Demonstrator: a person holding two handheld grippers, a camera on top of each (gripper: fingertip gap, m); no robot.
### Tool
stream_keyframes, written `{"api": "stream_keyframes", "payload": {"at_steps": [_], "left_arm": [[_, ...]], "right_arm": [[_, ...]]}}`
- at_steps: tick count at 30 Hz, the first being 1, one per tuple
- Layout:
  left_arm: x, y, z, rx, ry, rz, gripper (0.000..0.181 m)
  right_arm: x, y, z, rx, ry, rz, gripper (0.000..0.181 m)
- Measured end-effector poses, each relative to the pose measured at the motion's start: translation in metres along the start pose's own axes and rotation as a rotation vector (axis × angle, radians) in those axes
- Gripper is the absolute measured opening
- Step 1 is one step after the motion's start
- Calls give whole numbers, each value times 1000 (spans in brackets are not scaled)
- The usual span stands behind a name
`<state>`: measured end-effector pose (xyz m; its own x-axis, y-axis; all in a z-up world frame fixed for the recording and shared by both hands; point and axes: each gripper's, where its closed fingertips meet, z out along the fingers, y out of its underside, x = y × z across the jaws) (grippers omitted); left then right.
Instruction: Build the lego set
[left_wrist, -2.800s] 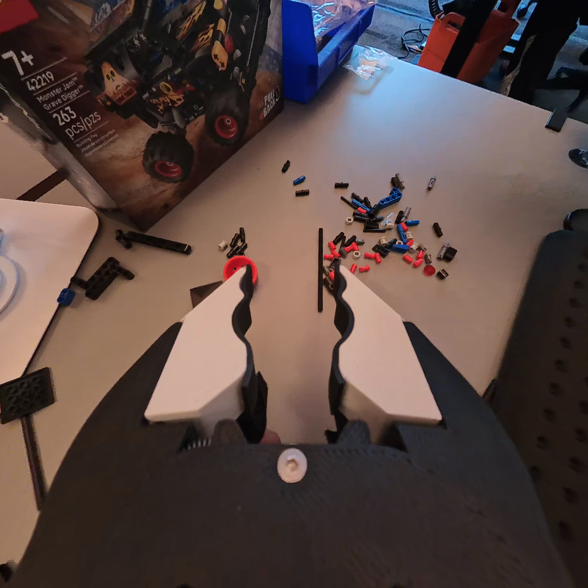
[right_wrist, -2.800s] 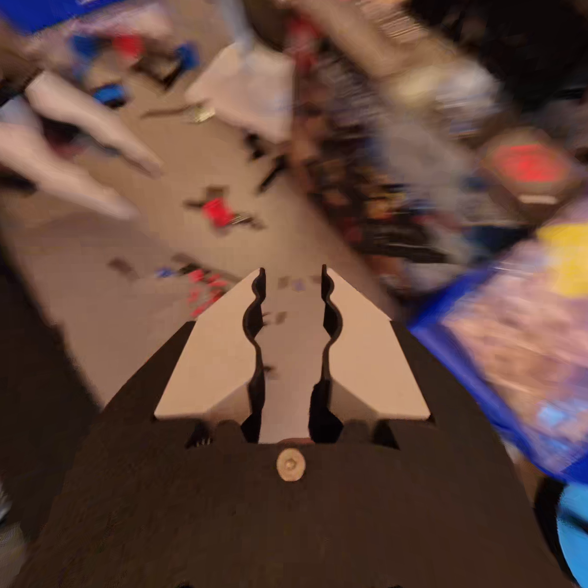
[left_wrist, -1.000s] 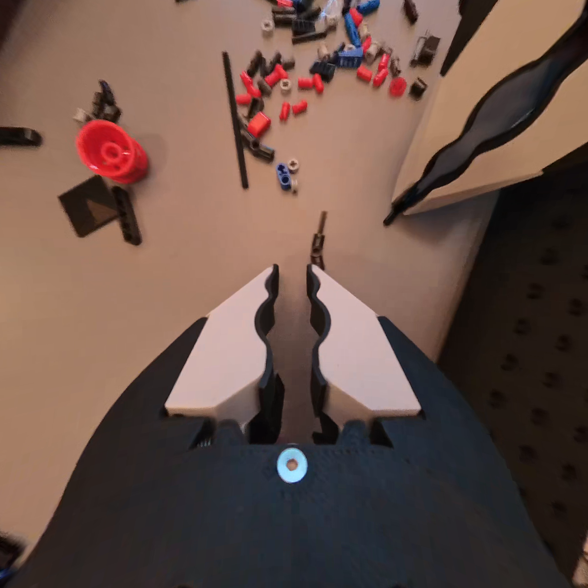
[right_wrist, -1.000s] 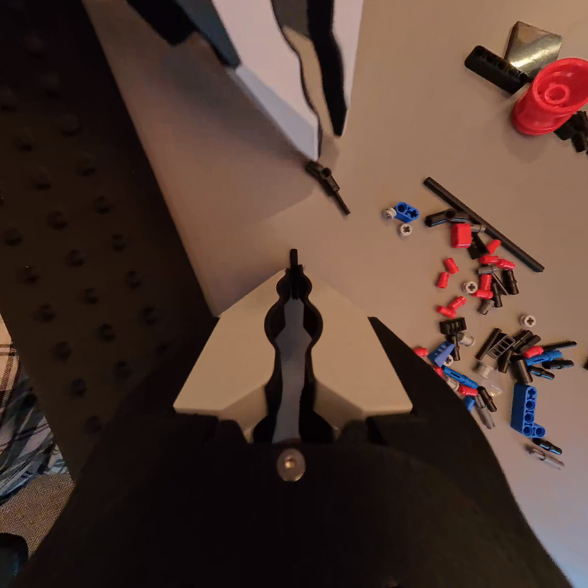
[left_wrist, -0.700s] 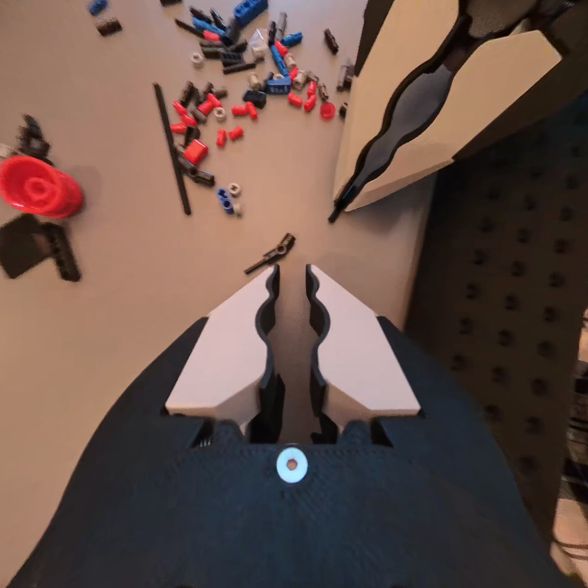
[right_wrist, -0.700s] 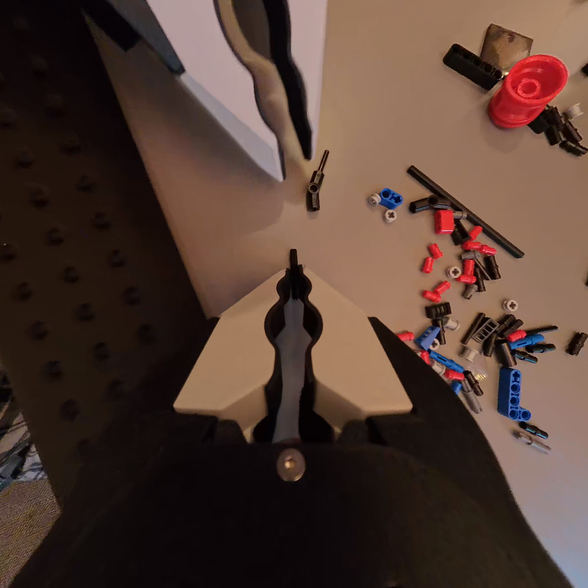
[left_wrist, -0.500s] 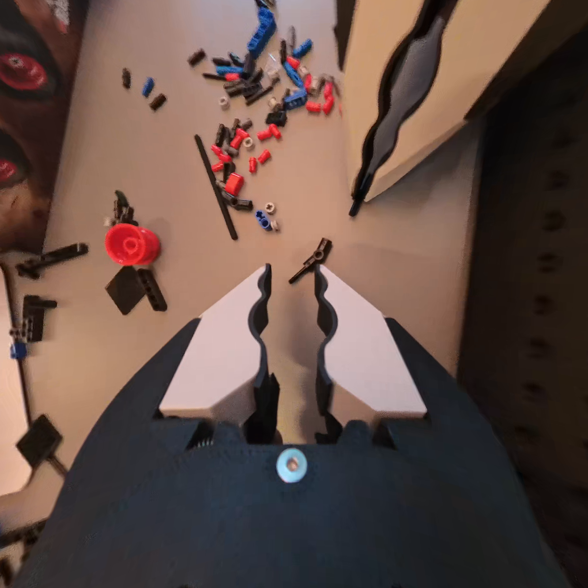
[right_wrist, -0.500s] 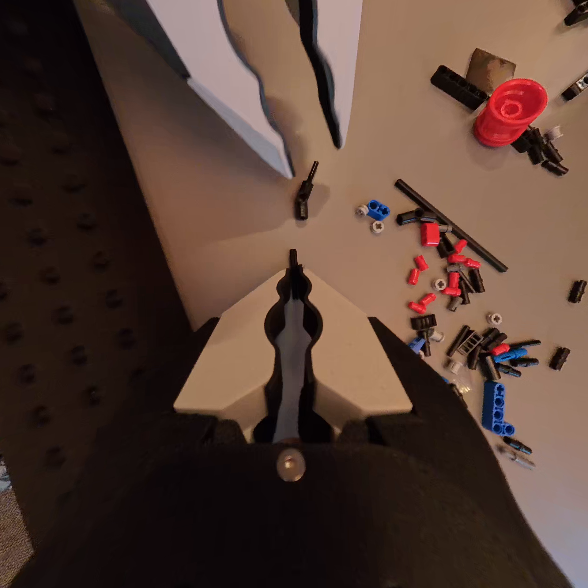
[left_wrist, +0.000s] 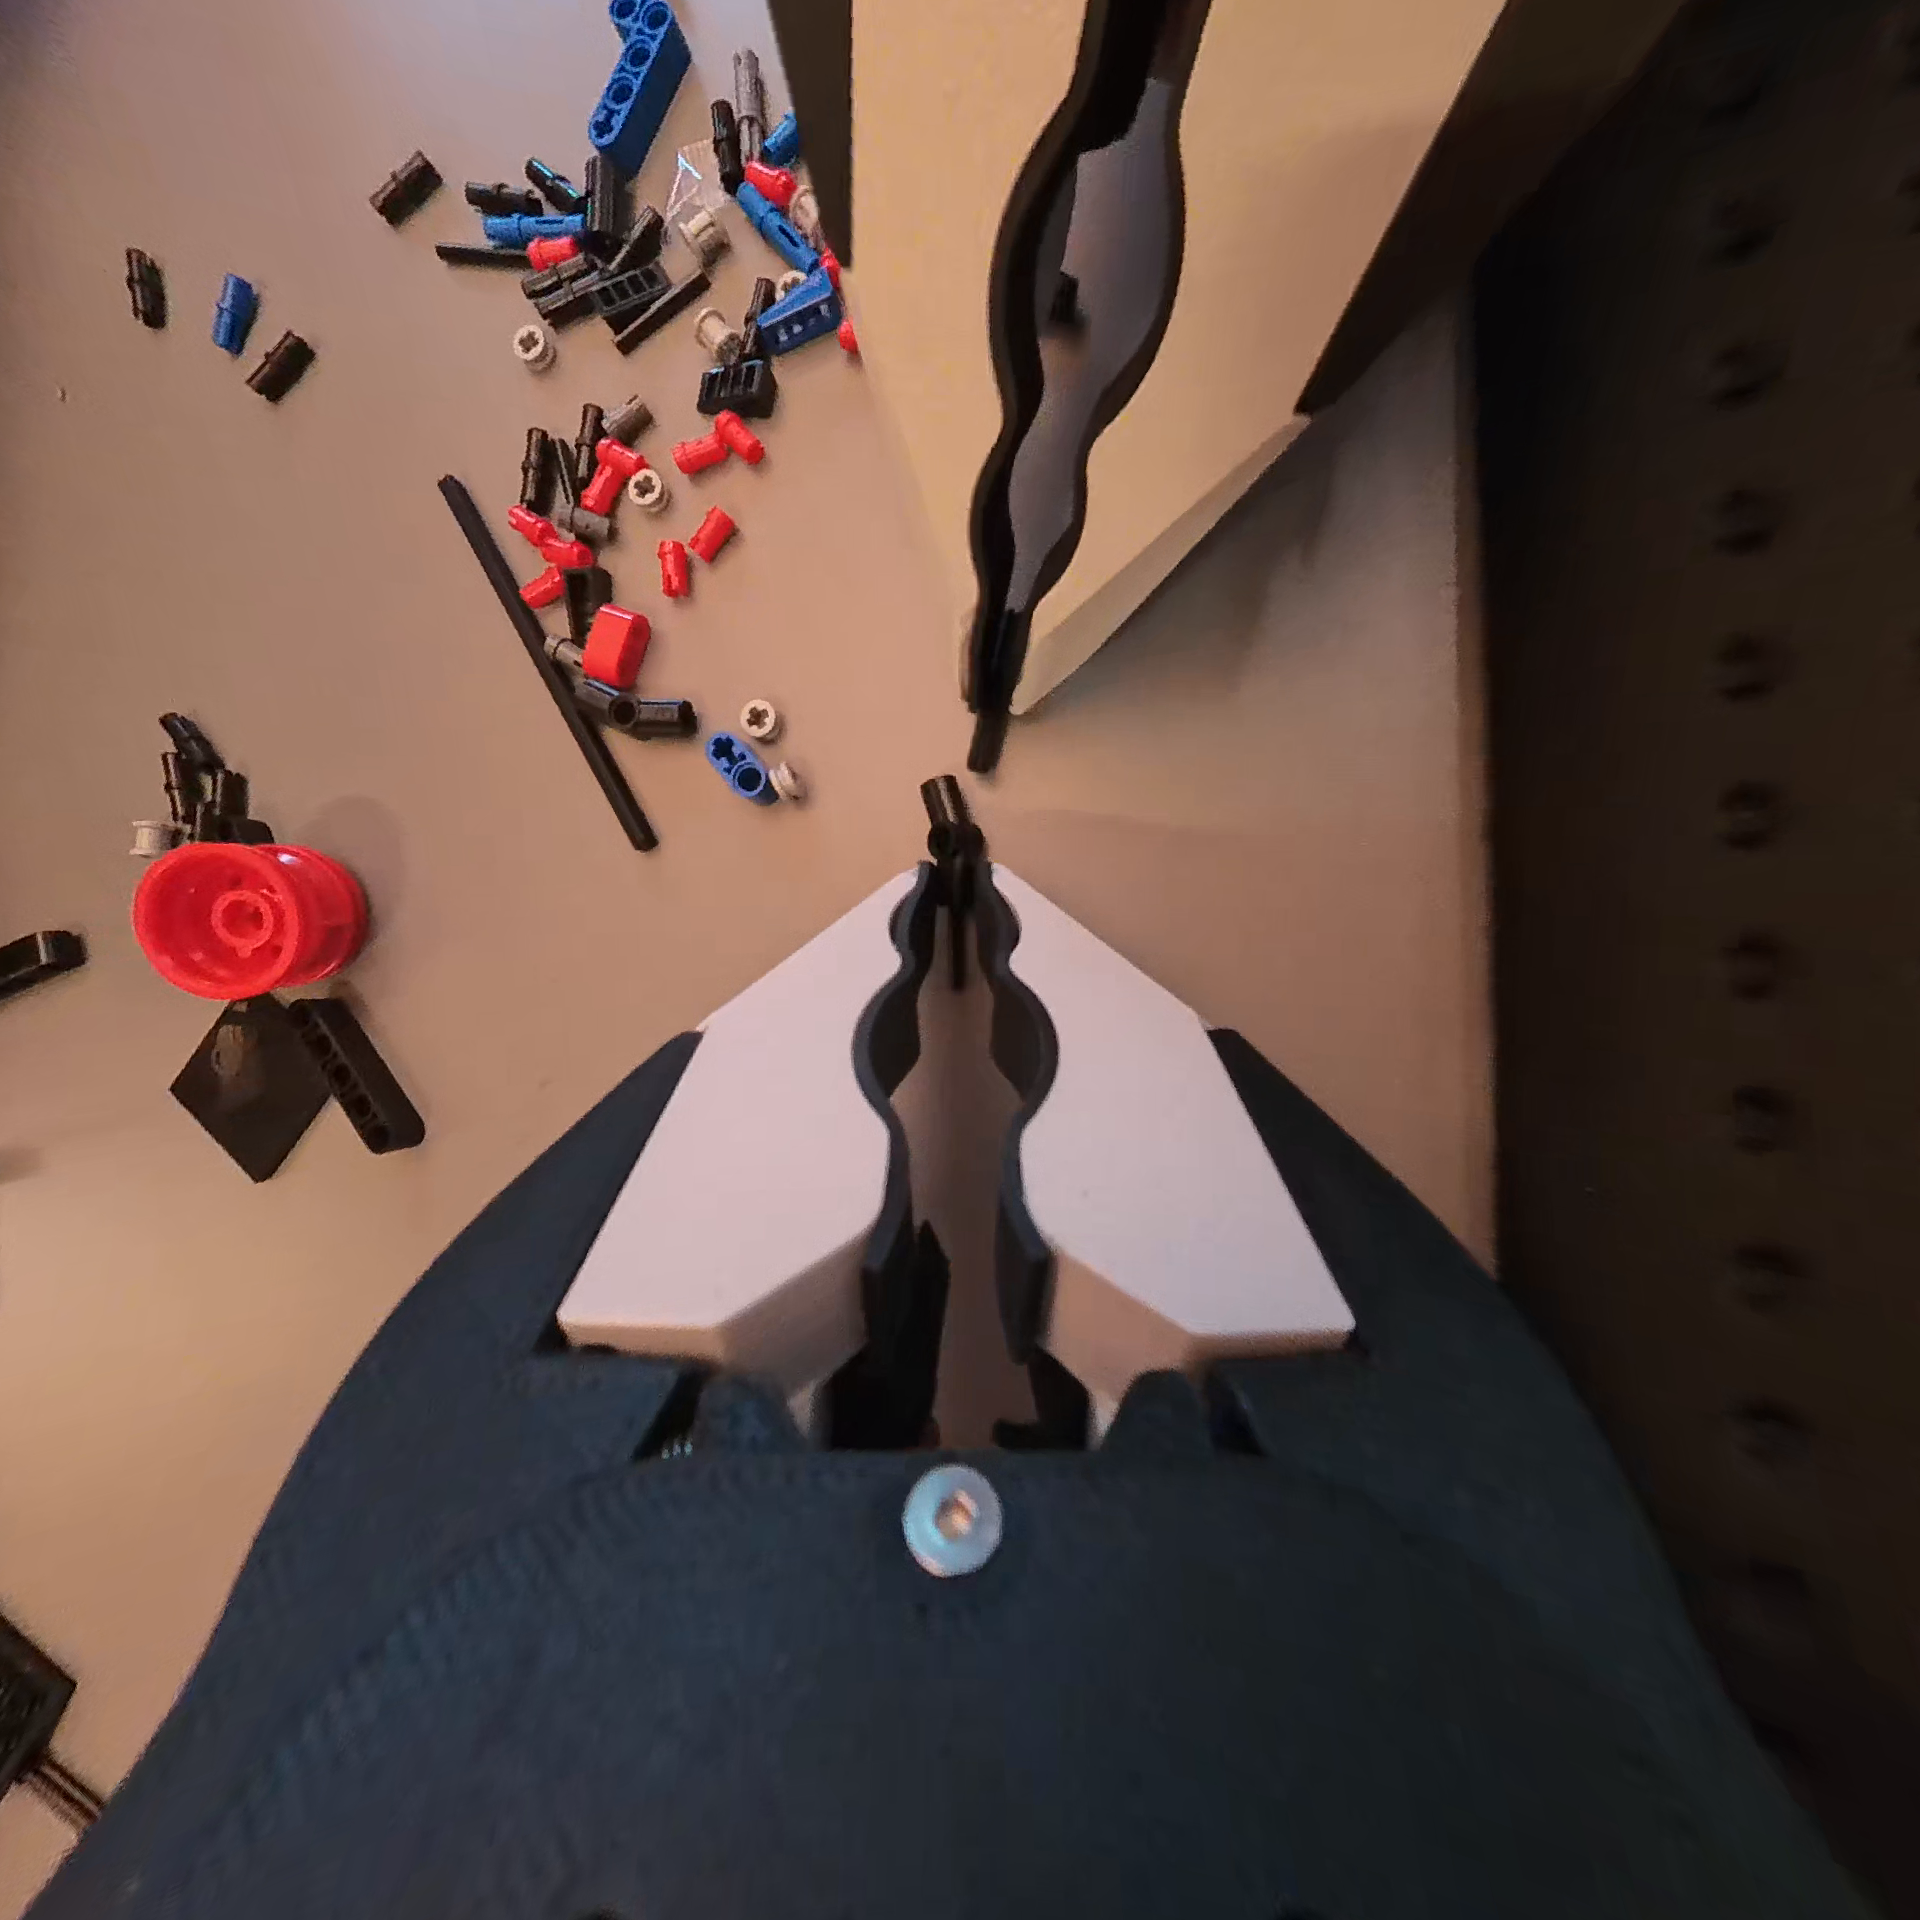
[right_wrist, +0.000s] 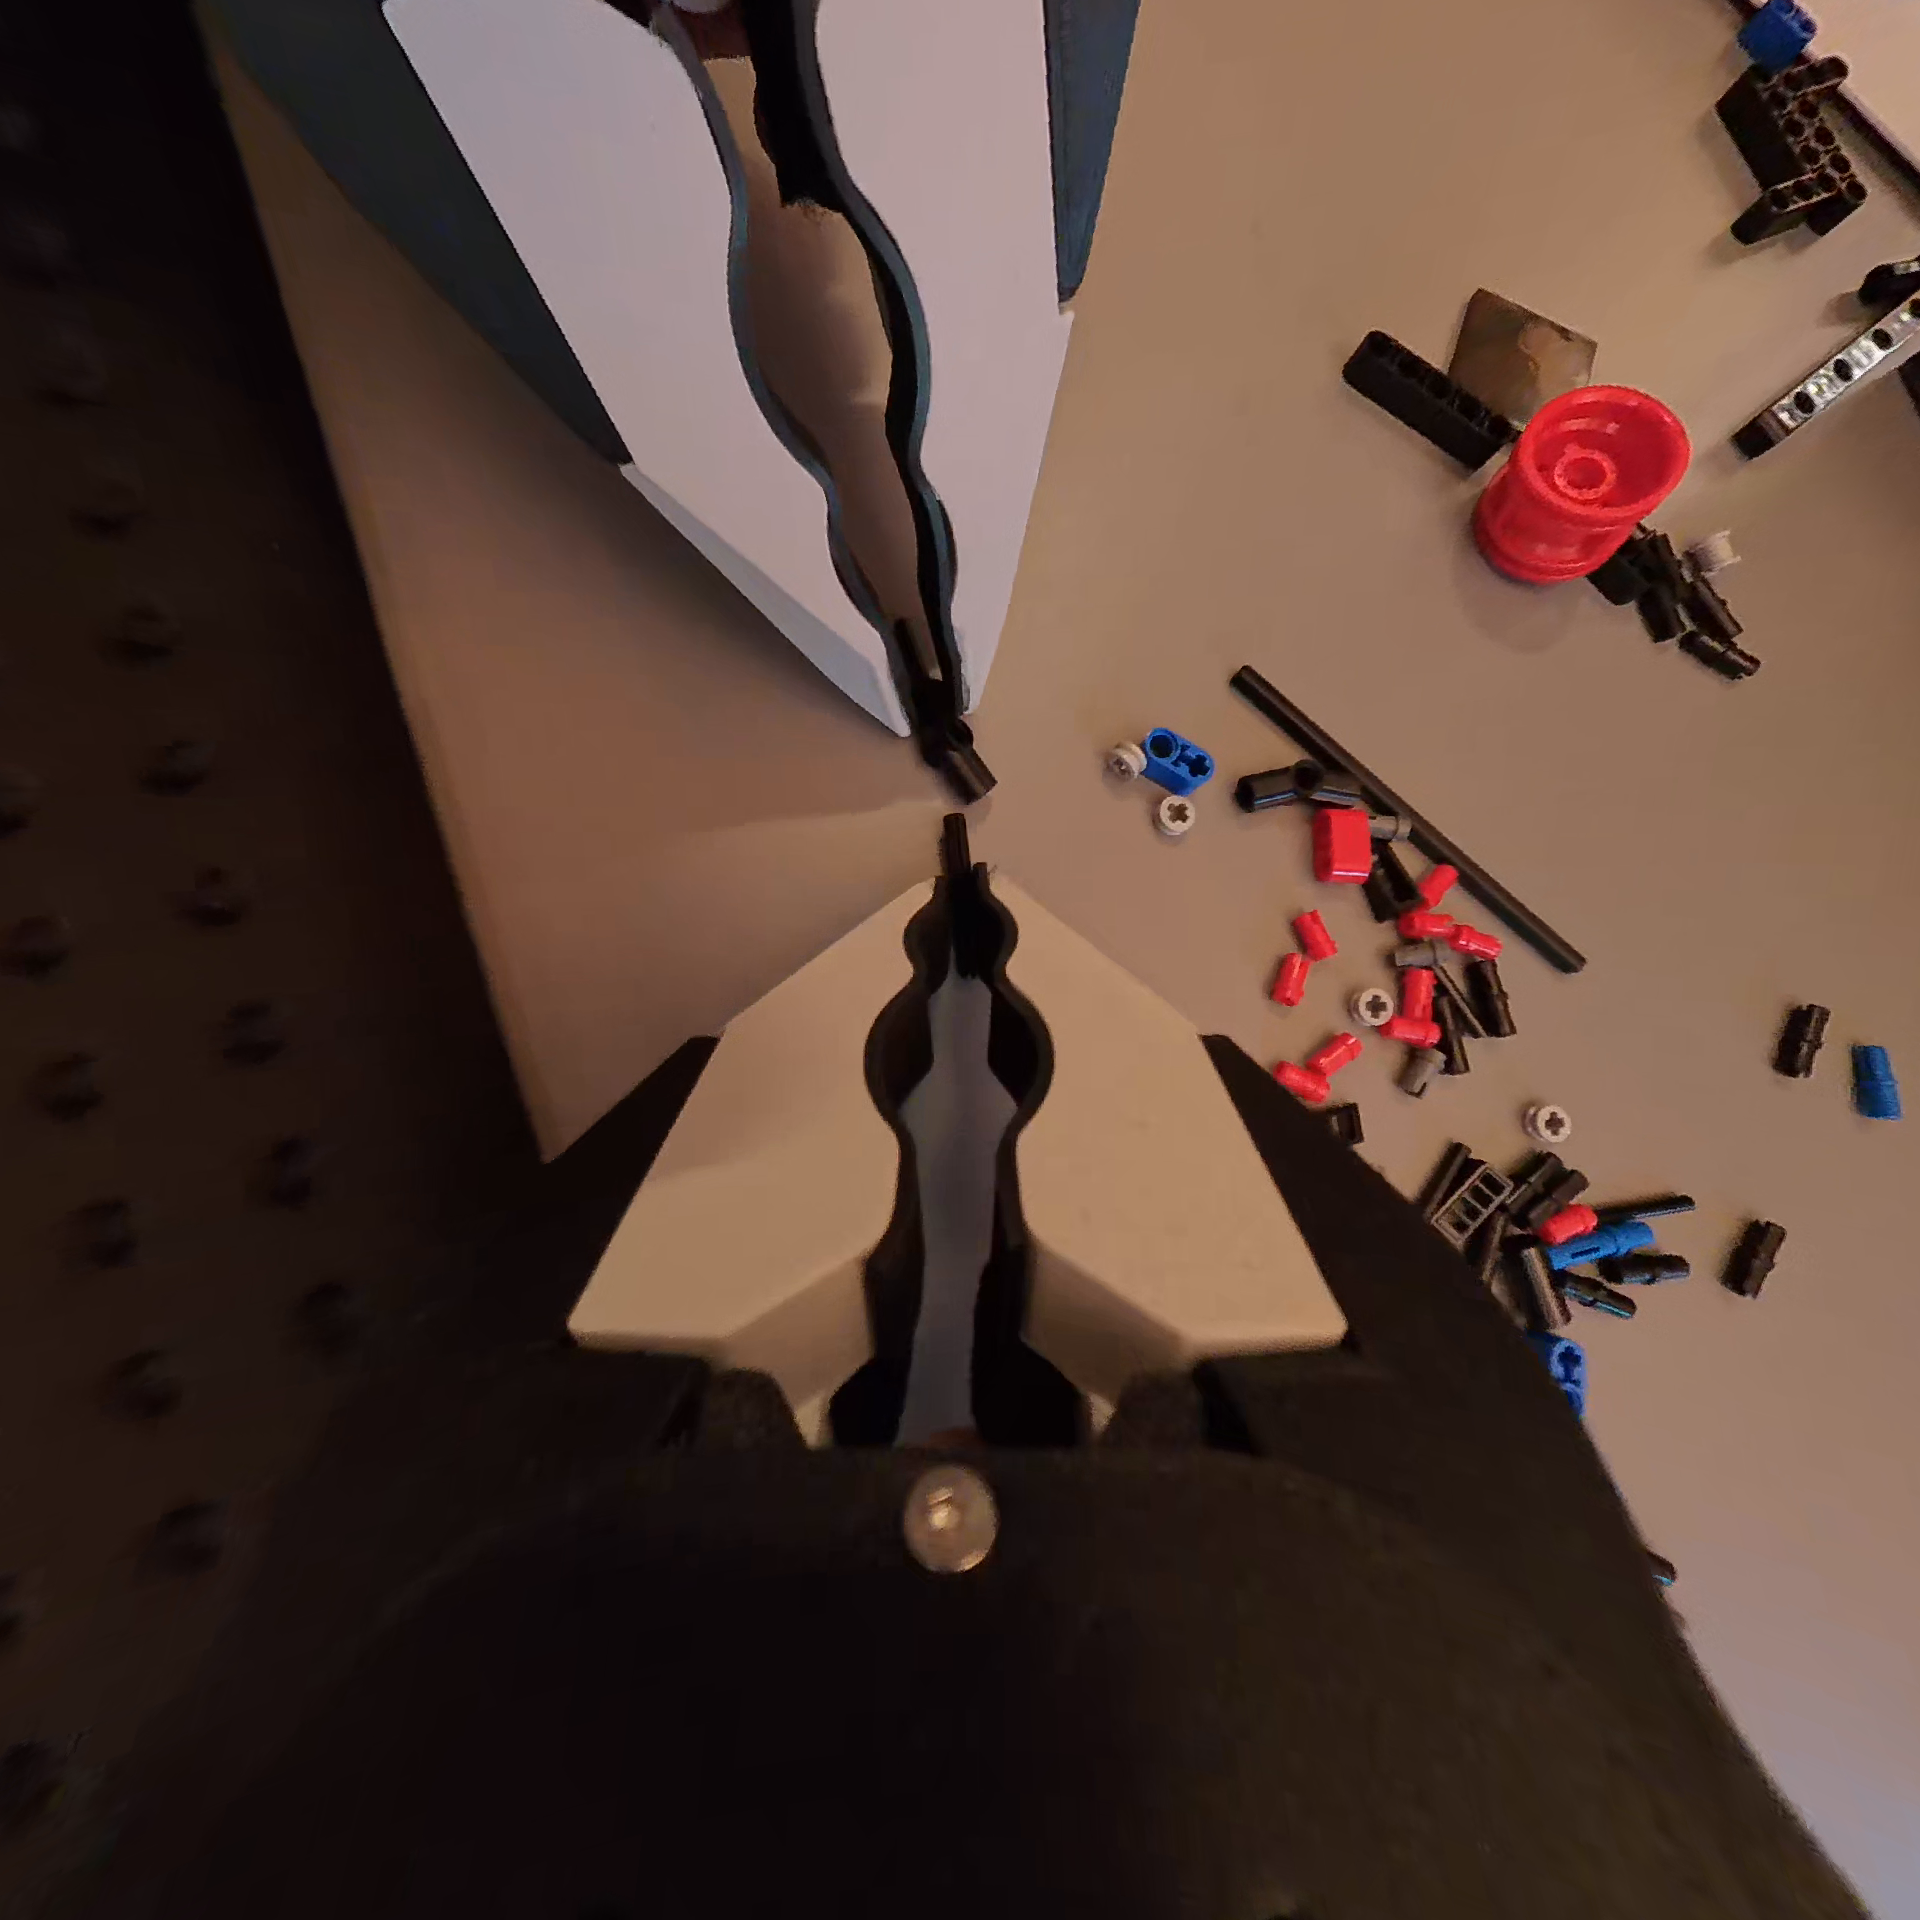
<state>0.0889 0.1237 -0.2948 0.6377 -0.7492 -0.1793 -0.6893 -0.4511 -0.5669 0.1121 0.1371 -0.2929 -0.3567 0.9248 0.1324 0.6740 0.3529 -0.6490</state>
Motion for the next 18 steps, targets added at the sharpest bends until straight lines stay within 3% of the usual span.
{"api": "stream_keyframes", "payload": {"at_steps": [18], "left_arm": [[3, -1, 1, 10, 23, 131, 5]], "right_arm": [[4, -2, 2, 65, -65, -137, 0]]}}
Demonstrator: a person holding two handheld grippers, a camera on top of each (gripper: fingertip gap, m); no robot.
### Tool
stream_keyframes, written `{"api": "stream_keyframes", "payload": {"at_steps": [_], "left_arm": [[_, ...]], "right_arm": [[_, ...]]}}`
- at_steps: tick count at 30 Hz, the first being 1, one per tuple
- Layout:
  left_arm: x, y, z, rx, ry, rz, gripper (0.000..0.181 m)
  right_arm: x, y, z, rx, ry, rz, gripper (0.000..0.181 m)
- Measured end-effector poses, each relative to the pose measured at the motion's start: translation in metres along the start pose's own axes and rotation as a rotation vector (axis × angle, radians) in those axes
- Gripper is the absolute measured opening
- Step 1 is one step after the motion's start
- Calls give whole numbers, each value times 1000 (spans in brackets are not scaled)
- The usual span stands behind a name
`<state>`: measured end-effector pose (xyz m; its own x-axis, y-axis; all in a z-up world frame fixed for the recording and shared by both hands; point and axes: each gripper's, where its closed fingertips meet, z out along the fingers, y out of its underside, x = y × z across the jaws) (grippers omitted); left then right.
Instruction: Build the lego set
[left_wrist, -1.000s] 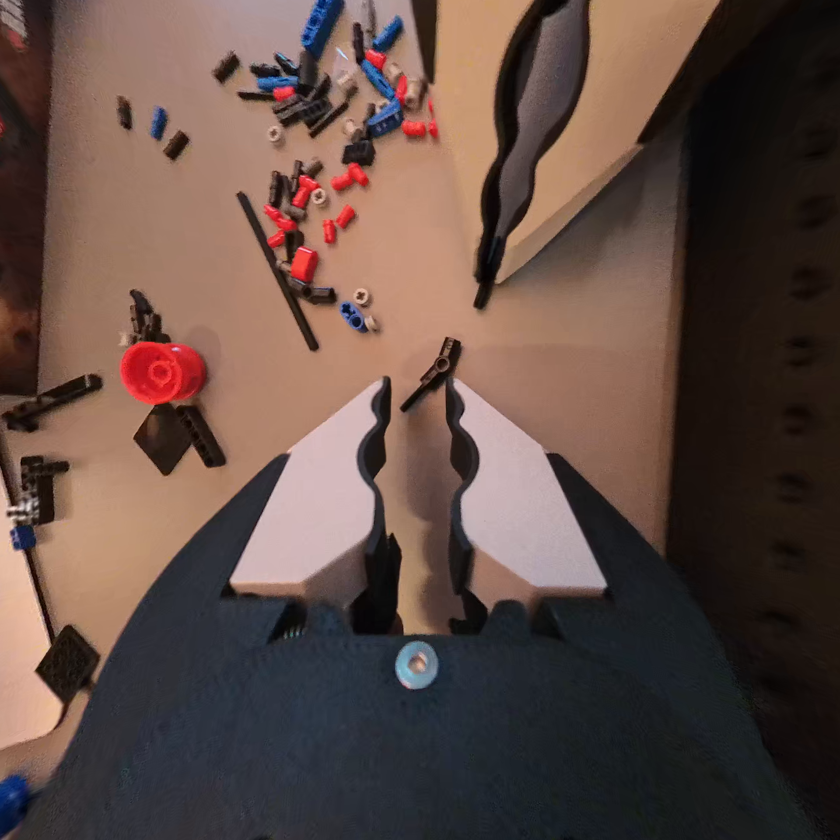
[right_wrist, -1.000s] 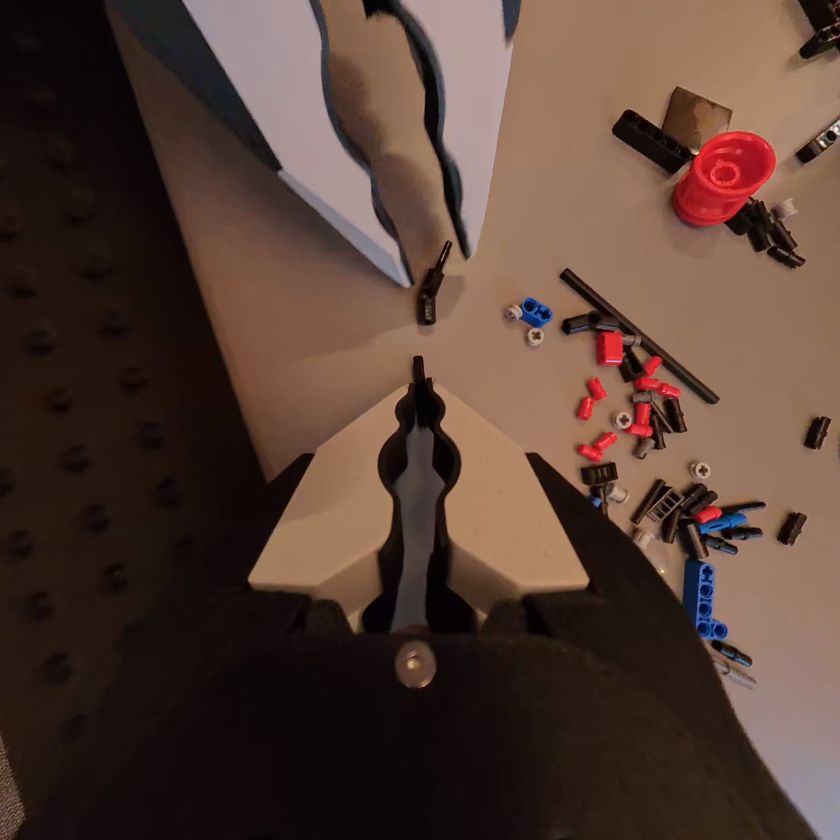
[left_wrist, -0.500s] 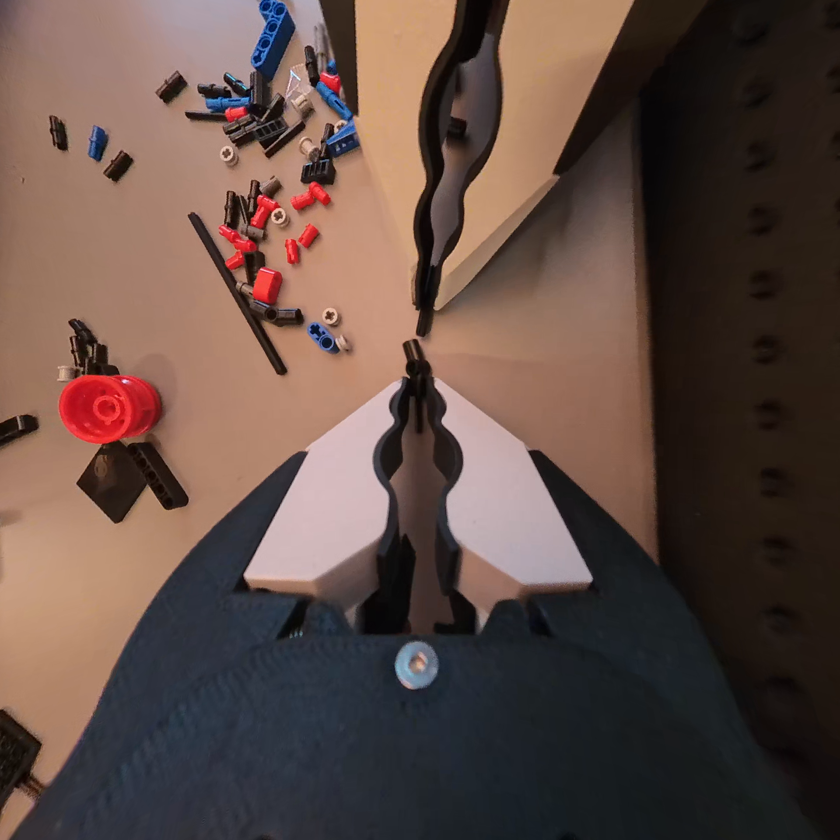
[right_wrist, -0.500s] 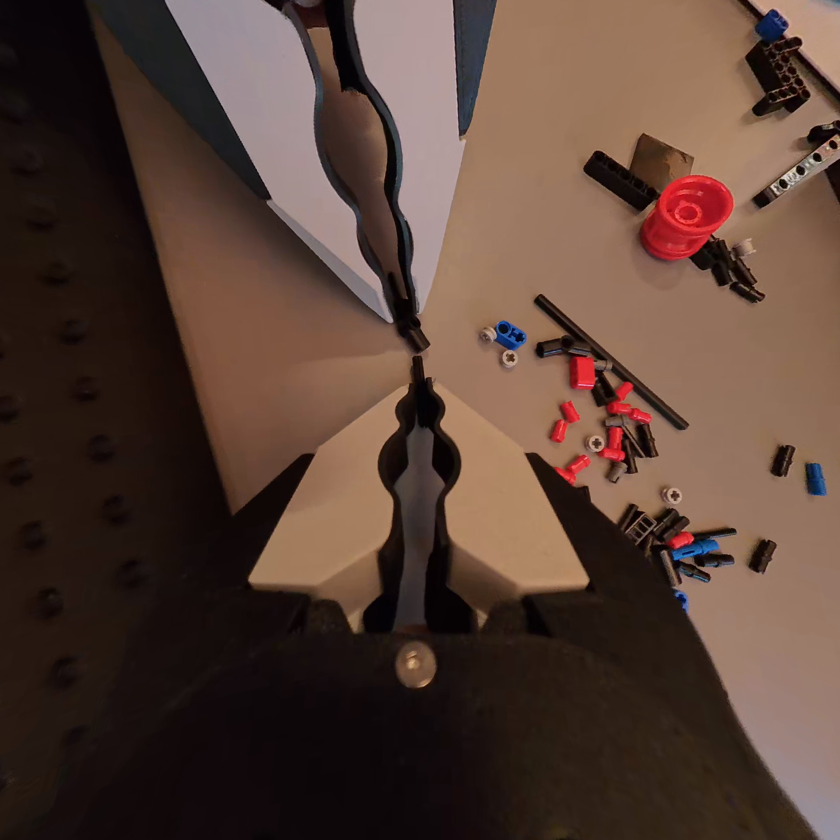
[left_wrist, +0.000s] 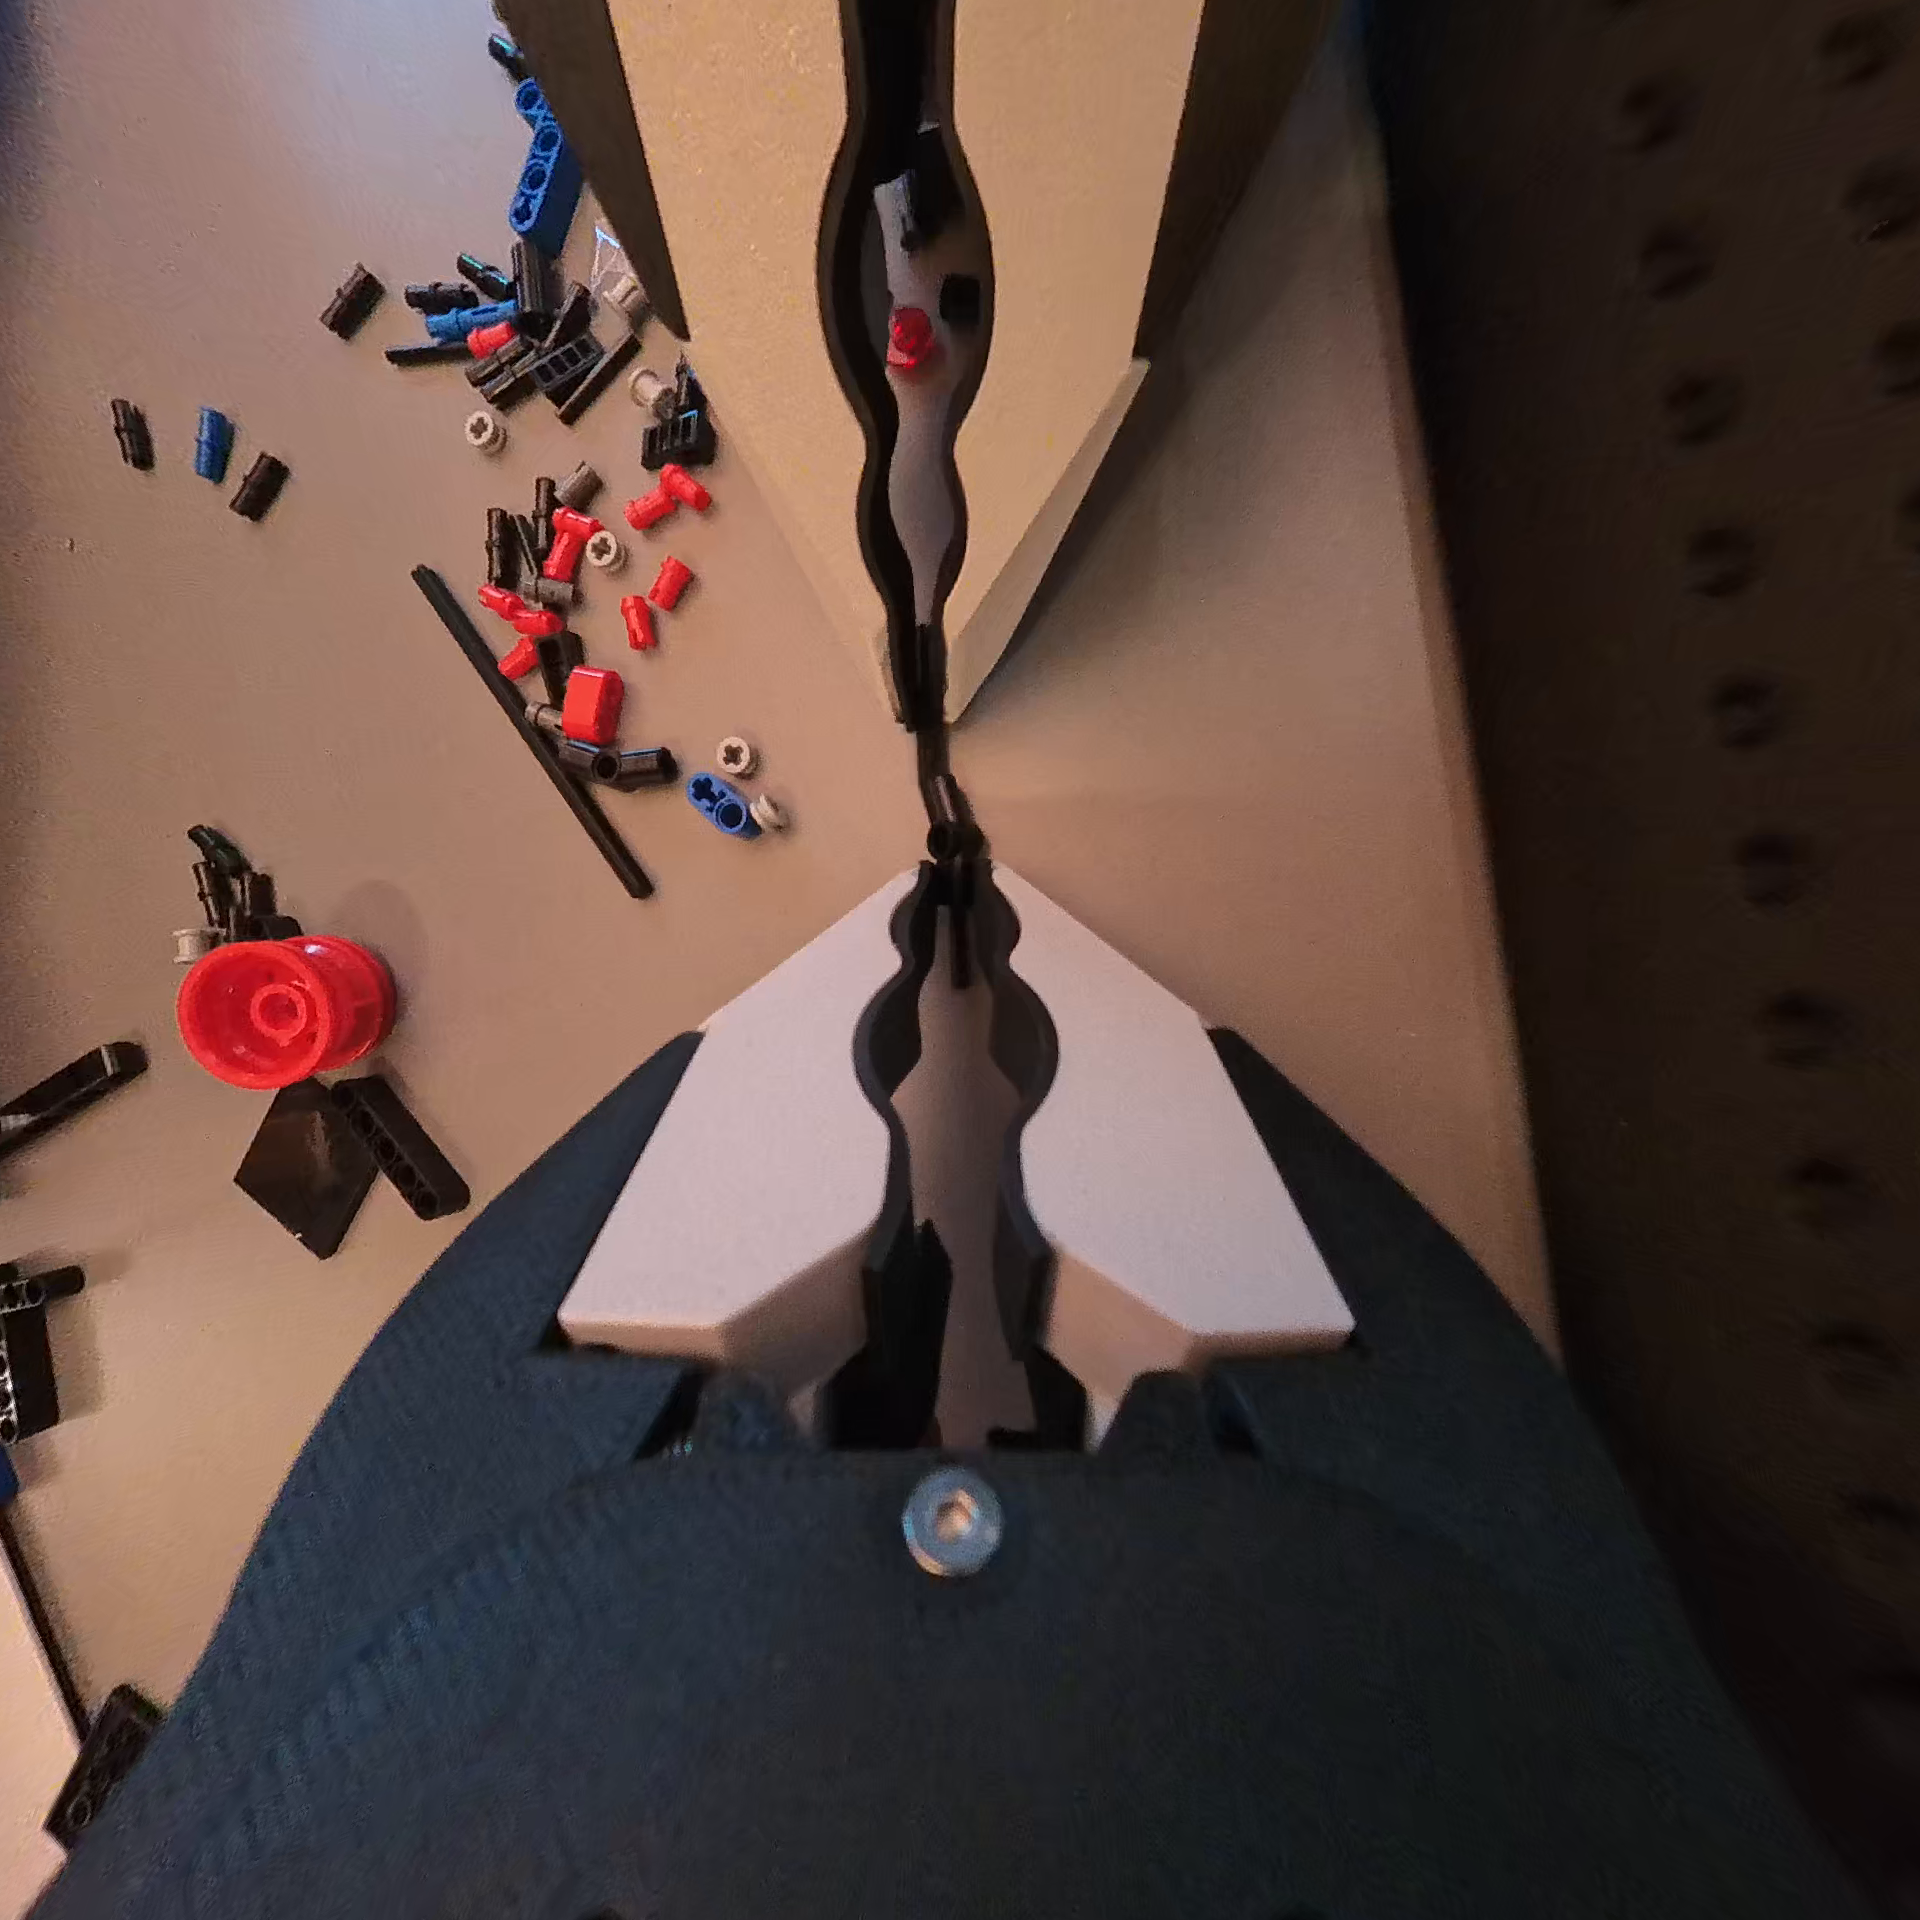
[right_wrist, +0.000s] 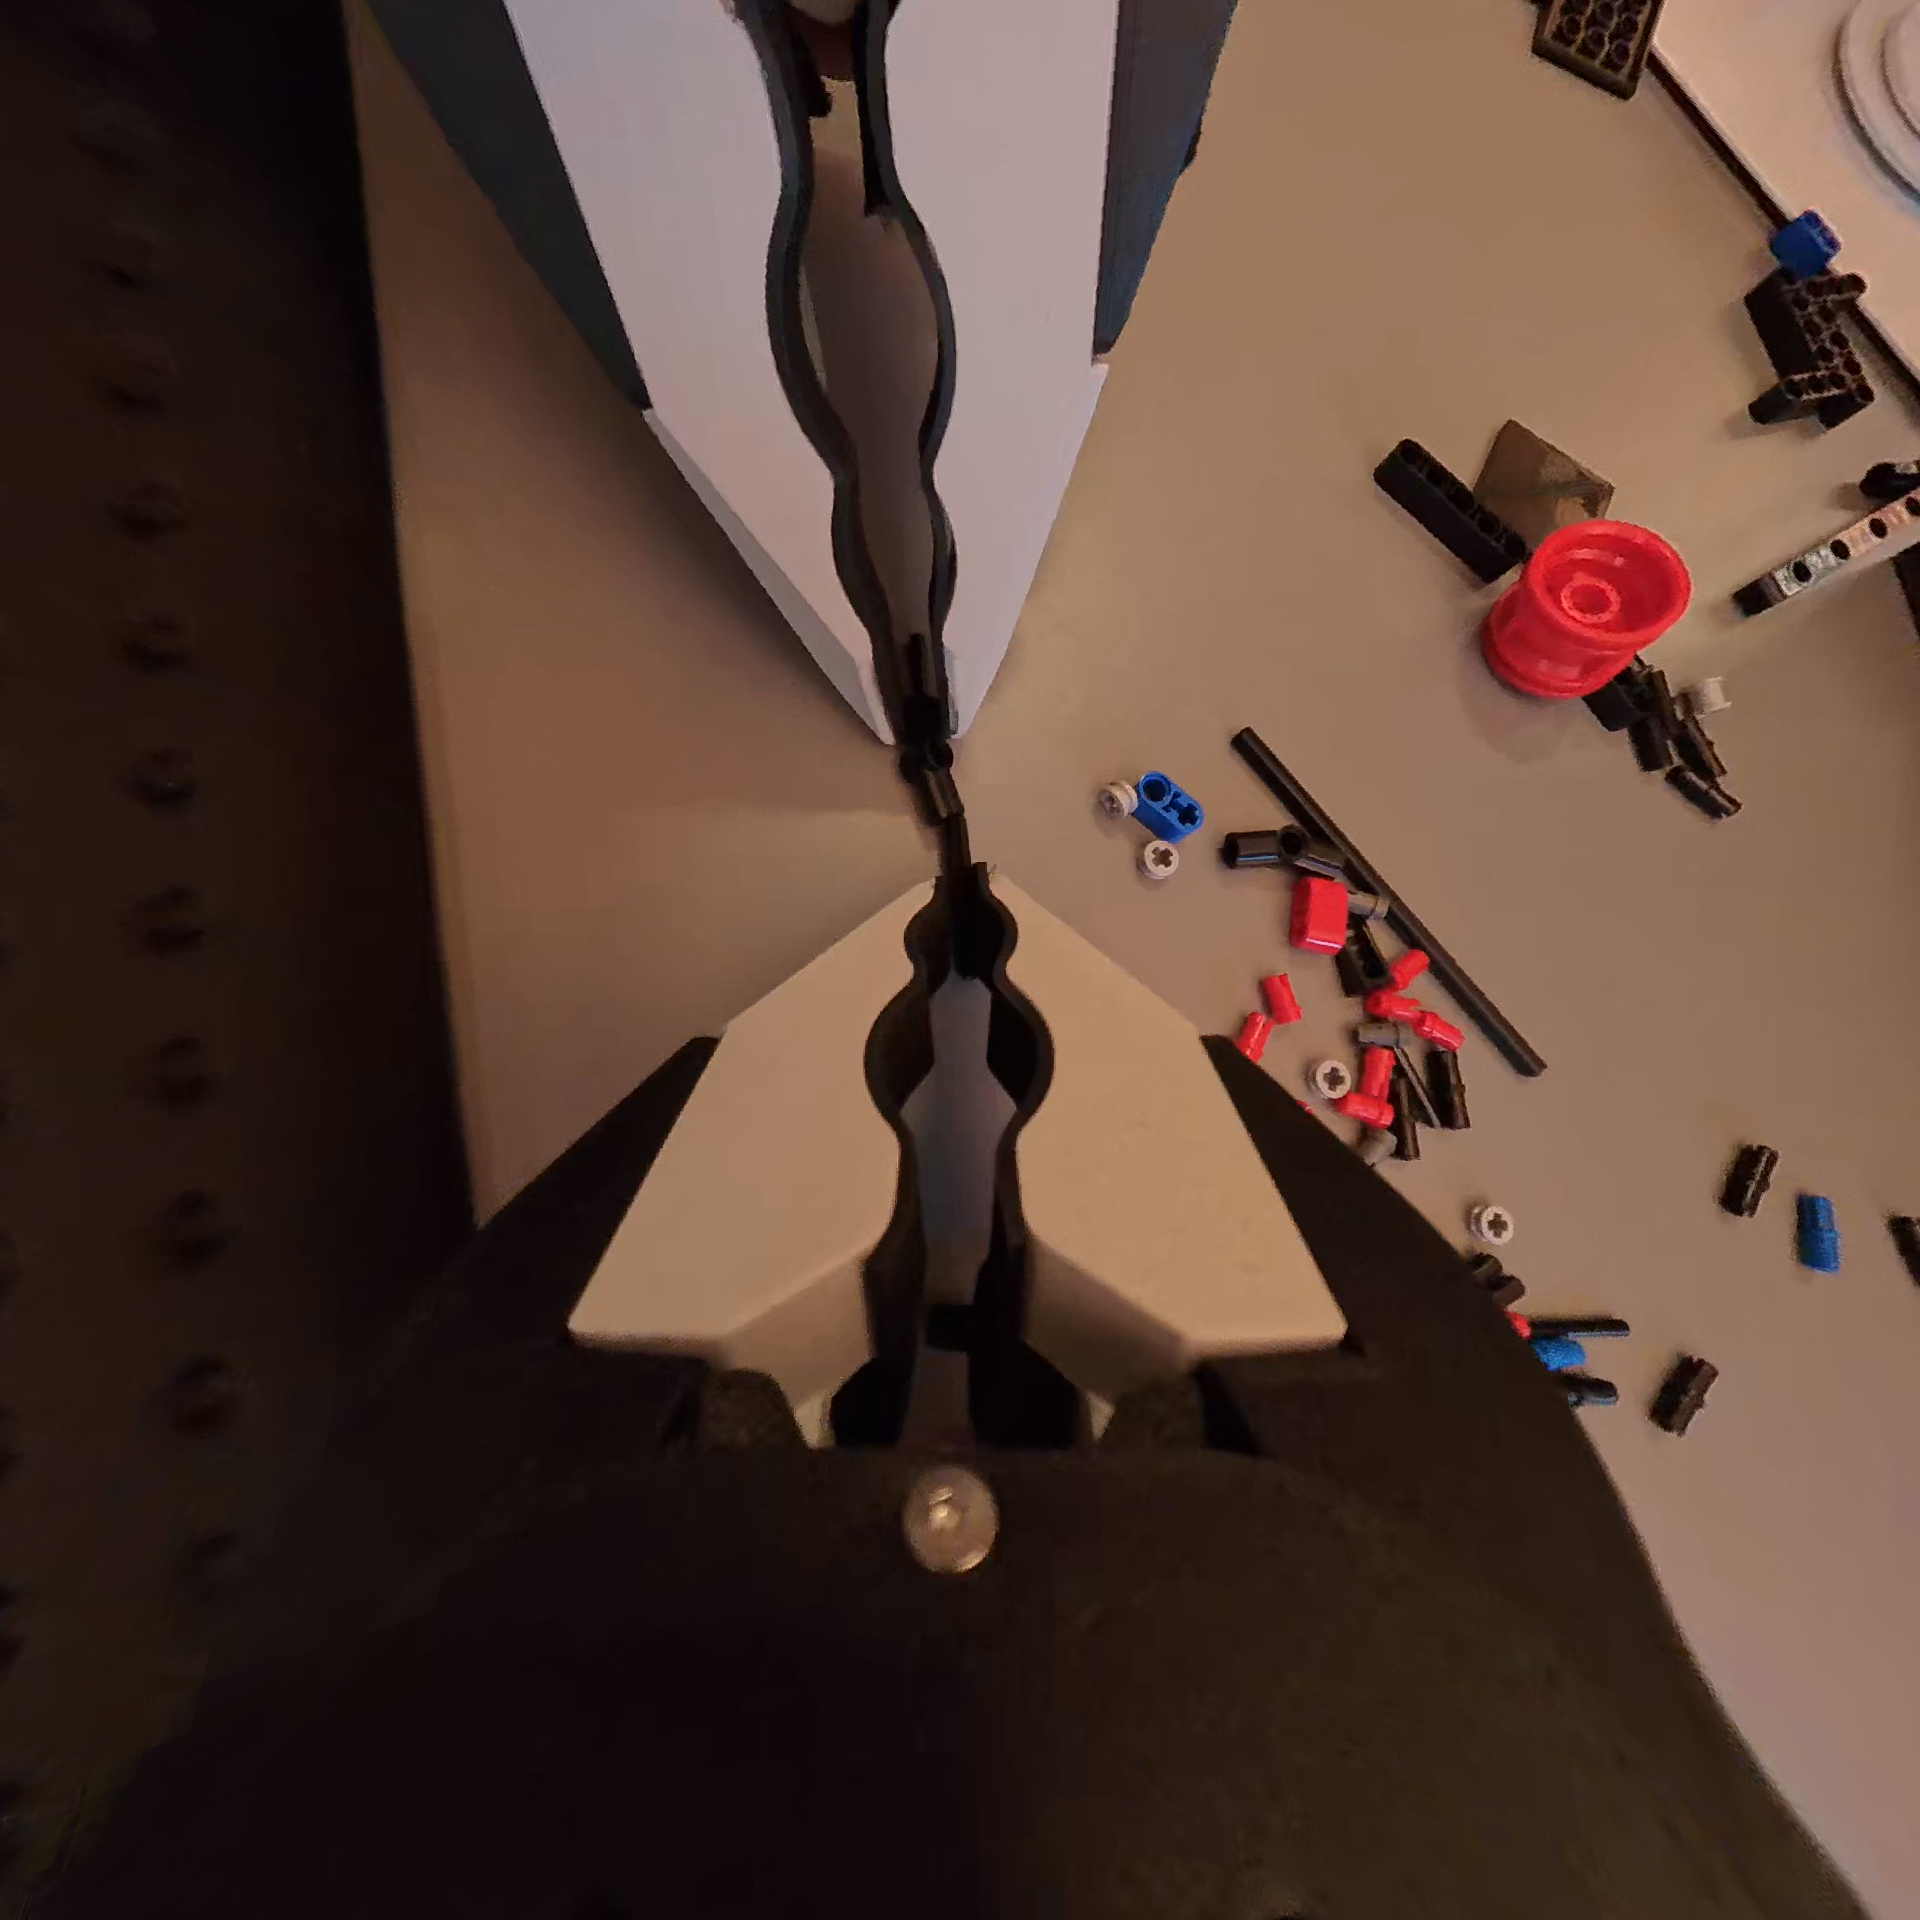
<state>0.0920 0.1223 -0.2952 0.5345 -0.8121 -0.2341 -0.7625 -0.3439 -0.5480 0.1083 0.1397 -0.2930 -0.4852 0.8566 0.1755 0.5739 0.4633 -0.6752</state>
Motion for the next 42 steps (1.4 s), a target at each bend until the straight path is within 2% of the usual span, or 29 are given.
{"api": "stream_keyframes", "payload": {"at_steps": [21, 32, 39, 42], "left_arm": [[0, -1, 1, -29, 69, 65, 5], [3, -4, 2, -53, 43, -10, 3], [3, -3, 1, -59, 17, 1, 4], [2, -4, 2, -47, -16, -13, 4]], "right_arm": [[-3, -2, 1, 66, -140, -175, 0], [-6, -5, 3, 38, -78, -136, 0], [-4, -4, 3, 33, -65, -91, 0], [1, -7, -6, 67, -36, -49, 14]]}}
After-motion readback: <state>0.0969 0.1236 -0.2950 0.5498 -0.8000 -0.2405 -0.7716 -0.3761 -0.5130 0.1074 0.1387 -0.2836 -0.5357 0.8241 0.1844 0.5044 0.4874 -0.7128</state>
